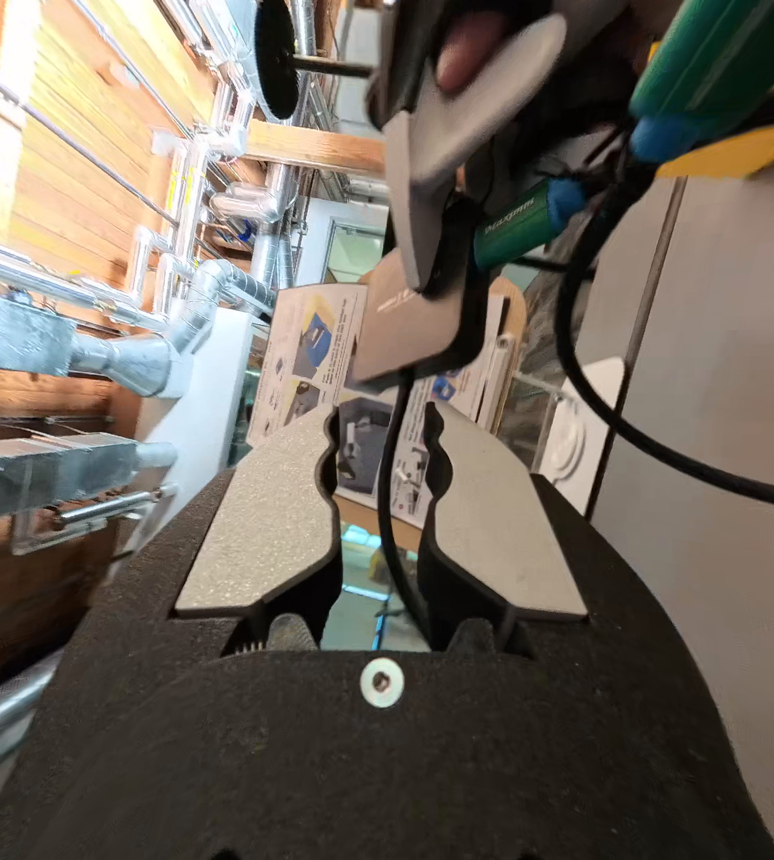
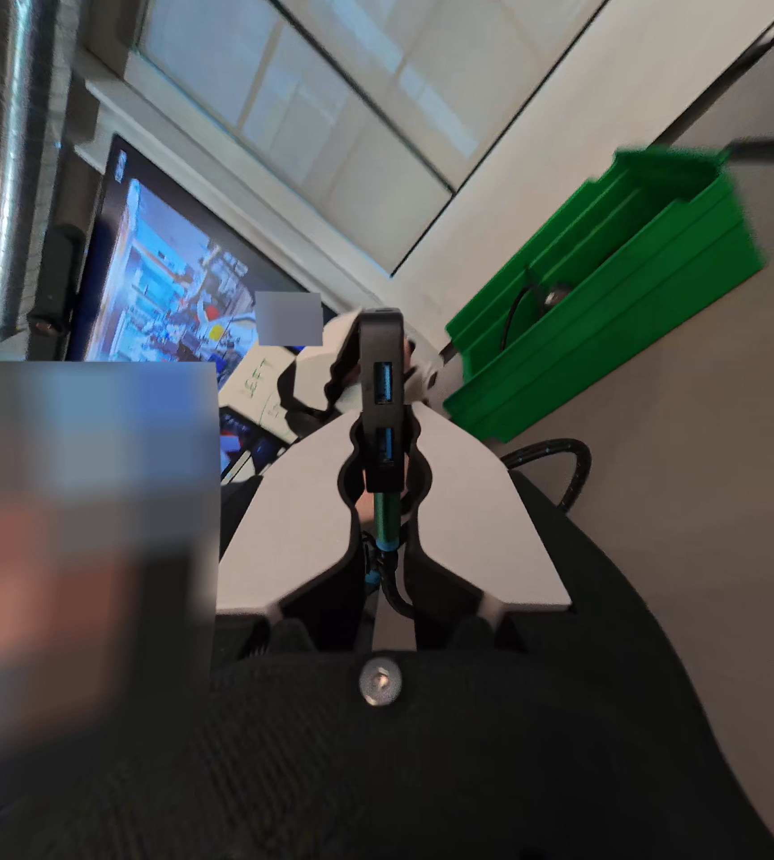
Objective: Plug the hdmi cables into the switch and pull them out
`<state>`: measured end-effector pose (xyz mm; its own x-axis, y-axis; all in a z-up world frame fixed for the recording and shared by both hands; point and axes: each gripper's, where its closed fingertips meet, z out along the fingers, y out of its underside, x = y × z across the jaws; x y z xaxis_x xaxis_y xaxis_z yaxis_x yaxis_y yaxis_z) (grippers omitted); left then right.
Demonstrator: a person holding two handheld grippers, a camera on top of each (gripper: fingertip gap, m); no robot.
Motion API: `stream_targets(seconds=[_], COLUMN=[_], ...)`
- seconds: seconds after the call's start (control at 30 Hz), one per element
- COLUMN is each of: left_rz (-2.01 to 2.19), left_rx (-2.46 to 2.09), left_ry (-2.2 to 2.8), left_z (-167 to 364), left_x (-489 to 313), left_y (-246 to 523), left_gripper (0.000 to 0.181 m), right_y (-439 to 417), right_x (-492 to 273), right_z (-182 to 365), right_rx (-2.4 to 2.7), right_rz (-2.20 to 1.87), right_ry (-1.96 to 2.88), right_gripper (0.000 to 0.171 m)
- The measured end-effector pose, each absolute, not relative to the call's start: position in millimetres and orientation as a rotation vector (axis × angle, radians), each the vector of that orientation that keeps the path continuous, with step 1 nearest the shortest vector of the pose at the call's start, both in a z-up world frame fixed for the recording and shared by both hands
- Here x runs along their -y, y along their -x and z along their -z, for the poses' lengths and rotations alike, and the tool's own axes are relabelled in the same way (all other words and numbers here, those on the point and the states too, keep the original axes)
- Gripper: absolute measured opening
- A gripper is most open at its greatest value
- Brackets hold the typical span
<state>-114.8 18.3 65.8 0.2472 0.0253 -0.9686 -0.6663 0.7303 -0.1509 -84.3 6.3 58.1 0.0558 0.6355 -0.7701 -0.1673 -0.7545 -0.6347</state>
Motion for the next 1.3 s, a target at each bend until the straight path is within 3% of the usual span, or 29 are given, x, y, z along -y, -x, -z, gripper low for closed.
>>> stream_targets(seconds=[0.17, 0.27, 0.53, 0.83, 0.9, 1.1, 1.3], left_rz=[-0.168, -0.1, -0.034, -0.059, -0.056, -0.088, -0.114], left_rx=[-1.149, -1.139, -1.176, -1.26, -1.273, -1.303, -1.327], left_ry=[0.751, 0.875, 0.904, 0.927, 0.935, 0.949, 0.959], left_z=[-97, -107, -109, -90, -87, -80, -75], left_x=[10, 6, 15, 13, 12, 10, 10], left_y=[113, 121, 120, 110, 109, 106, 104], left_gripper=[0.028, 0.026, 0.017, 0.017, 0.017, 0.016, 0.016], right_y=[13, -44, -184, -179, -179, -154, -163], right_x=[-17, 0, 14, 4, -1, -4, -11], right_z=[-102, -133, -96, -24, -7, -18, 25], right_rx=[0.382, 0.483, 0.456, 0.782, 0.893, 1.159, 1.364], right_rz=[-1.566, -1.228, -0.643, -0.6, -0.417, -0.062, 0.022], right_ry=[1.548, 1.459, 1.529, 1.743, 1.834, 1.8, 1.855], right_gripper=[0.015, 0.015, 0.015, 0.015, 0.015, 0.015, 0.016])
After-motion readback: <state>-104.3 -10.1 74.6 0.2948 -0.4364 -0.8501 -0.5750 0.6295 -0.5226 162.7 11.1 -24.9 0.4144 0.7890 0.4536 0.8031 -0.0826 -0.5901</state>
